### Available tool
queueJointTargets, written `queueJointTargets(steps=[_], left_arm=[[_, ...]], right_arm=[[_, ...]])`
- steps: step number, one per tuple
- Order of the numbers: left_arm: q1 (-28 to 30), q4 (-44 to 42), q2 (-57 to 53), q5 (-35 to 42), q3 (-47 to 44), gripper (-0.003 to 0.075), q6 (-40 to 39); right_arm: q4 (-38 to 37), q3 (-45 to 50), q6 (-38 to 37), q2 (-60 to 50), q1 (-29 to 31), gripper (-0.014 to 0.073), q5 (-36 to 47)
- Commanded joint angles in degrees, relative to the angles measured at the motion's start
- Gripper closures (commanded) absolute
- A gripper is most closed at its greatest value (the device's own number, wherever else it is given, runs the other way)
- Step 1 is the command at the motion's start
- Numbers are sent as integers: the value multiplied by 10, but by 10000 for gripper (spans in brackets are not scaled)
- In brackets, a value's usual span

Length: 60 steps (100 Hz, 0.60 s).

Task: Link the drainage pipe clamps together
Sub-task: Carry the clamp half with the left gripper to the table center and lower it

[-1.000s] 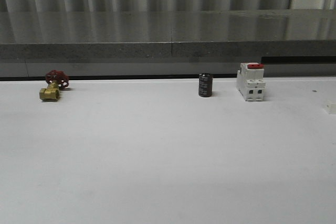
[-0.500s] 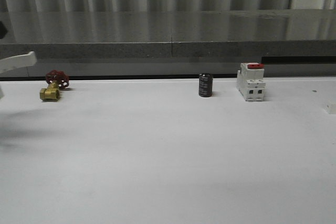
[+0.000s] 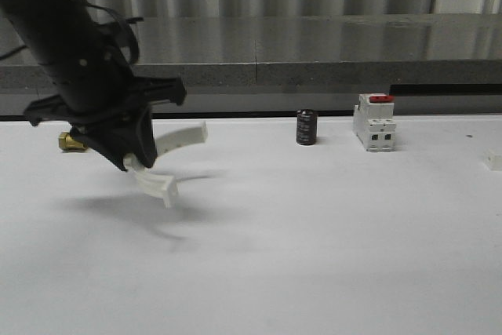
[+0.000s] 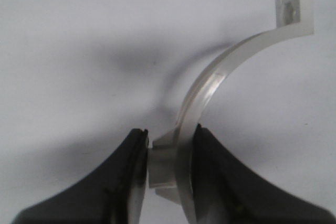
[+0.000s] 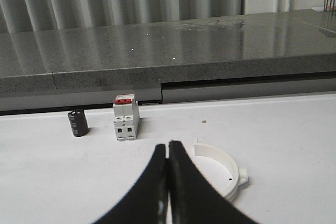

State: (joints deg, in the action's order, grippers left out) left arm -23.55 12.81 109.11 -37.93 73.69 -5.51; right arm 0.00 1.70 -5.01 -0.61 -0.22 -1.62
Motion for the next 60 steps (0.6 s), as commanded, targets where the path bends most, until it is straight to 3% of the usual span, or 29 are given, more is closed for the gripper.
queueJointTargets(steps=[1,22,60], left_arm=[[-20,9,-9,37,12,531,-19],[-39,9,2,78,11,531,-35],[-39,5,30,60,9,531,-38]], right_arm=[[0,-12,4,-11,4,661,48],[0,-12,4,-11,4,661,48],[0,-12,4,-11,4,661,48]])
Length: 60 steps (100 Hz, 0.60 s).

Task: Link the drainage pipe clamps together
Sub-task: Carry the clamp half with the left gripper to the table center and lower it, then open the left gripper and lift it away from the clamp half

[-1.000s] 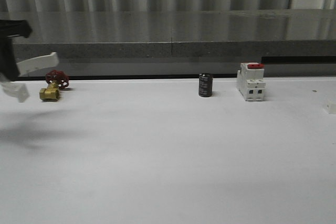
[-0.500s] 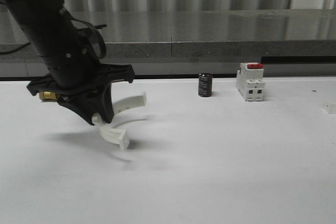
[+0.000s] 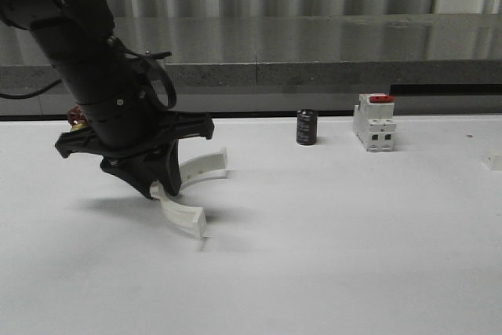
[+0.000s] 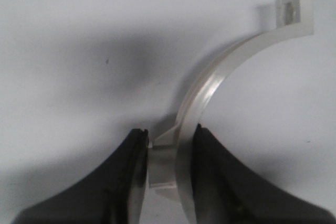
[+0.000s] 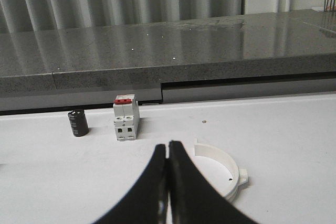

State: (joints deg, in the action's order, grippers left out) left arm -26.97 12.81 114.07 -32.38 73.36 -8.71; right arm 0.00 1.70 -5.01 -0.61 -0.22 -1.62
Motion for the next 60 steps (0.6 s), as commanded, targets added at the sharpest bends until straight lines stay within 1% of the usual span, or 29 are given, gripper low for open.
queueJointTargets(steps=[1,19,24,31,43,48,53,60], left_arm=[[-5,5,-19,5,12,531,-6],[-5,5,-15,0,12,529,-6],[-5,5,-15,0,12,514,-6],[-5,5,-15,-4,12,446,-6],[-5,5,-15,-12,12,249,-6],[-5,5,-15,-12,12,188,-6],[-5,2,-15,-12,12,158,-6],[-5,-12,-22,-12,12,153,-6]], right_arm=[[0,-12,4,-11,4,661,48],[0,-12,4,-11,4,661,48],[0,-12,4,-11,4,661,48],[0,-12,4,-11,4,661,48],[0,-12,4,-11,4,661,48],[0,-12,4,-11,4,661,48],[0,-12,4,-11,4,661,48],[0,-12,4,-11,4,661,48]])
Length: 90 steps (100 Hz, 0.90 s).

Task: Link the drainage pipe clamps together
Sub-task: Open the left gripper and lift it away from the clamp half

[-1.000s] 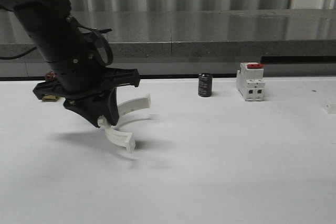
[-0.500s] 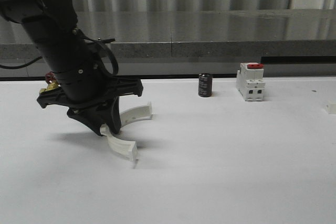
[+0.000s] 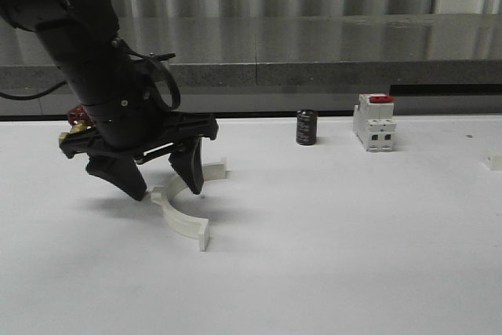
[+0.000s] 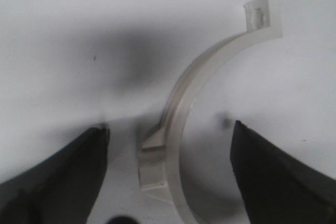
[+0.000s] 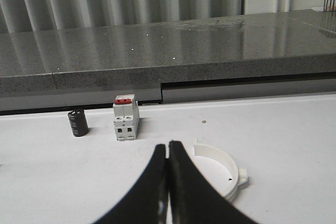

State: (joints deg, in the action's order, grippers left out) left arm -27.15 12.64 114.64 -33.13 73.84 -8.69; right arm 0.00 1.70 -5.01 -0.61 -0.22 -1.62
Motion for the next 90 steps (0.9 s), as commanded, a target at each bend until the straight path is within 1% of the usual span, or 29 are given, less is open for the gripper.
queueJointTargets(steps=[1,18,27,38,48,71,81,90], left_arm=[[-3,-12,-28,-4,7,153,-6],[-3,-48,-76,-2,7,153,-6],[0,-84,-116,-2,7,153,-9],[20,-120,-168,-2,5,153,-10],[53,-143,-215,6,-8,153,-10],[150,-153,-340,23,-91,153,-10],[179,-160,-397,34,-144,153,-10],[193,-162,-455,44,-201,155,-10]], right_arm=[[0,-12,4,-11,4,661,48],[0,-12,4,-11,4,661,48],[0,-12,4,-11,4,661,48],[0,-12,4,-11,4,661,48],[0,-12,4,-11,4,661,48],[0,-12,4,-11,4,661,48],[0,-12,4,-11,4,661,48],[0,-12,4,-11,4,661,48]])
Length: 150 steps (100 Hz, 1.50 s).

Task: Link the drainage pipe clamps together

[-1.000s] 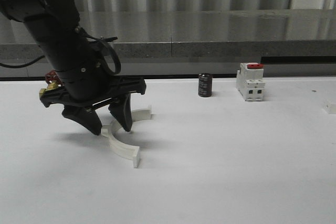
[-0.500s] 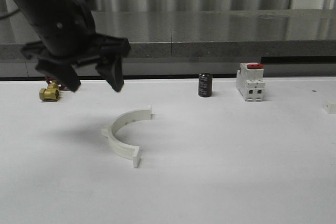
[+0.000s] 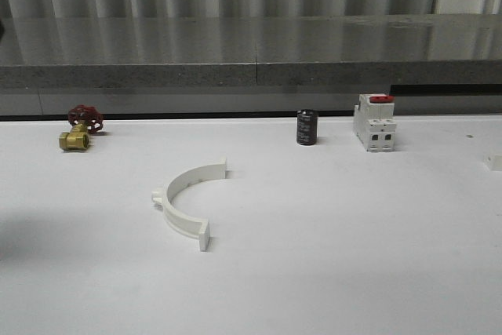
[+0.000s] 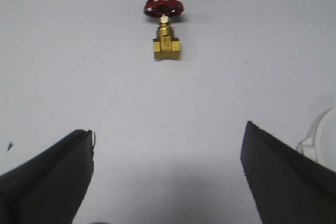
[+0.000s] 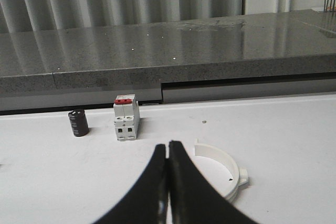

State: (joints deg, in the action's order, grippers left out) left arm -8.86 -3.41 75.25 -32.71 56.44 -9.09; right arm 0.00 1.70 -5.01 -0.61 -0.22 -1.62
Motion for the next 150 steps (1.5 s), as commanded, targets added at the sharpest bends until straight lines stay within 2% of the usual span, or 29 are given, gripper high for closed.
queueJointTargets(steps=[1,31,49,53,63,82,94,115,126,136,150], left_arm=[[10,-1,-66,41,-35,155,-6],[11,-2,-269,50,-194,155,-6],[11,-6,-377,52,-256,160,-6],[11,-6,-399,52,-266,181,-6],[11,-3,-440,50,-280,287,-6],[11,-3,-474,47,-282,591,-6],[11,-3,-474,47,-282,743,-6],[11,-3,-474,47,-282,741,-6],[11,-3,-474,47,-282,741,-6],[11,-3,-474,47,-282,741,-6],[11,-3,-474,47,-282,741,-6]], right_arm=[[0,-12,4,-11,4,661,48],[0,-12,4,-11,4,661,48],[0,-12,4,-11,4,661,48],[0,-12,4,-11,4,661,48],[0,-12,4,-11,4,661,48],[0,-12,4,-11,4,661,49],[0,-12,5,-11,4,661,54],[0,-16,5,-11,4,661,36],[14,-44,4,0,4,661,-2],[43,-74,4,41,4,661,-16],[46,-141,4,134,4,661,-65]])
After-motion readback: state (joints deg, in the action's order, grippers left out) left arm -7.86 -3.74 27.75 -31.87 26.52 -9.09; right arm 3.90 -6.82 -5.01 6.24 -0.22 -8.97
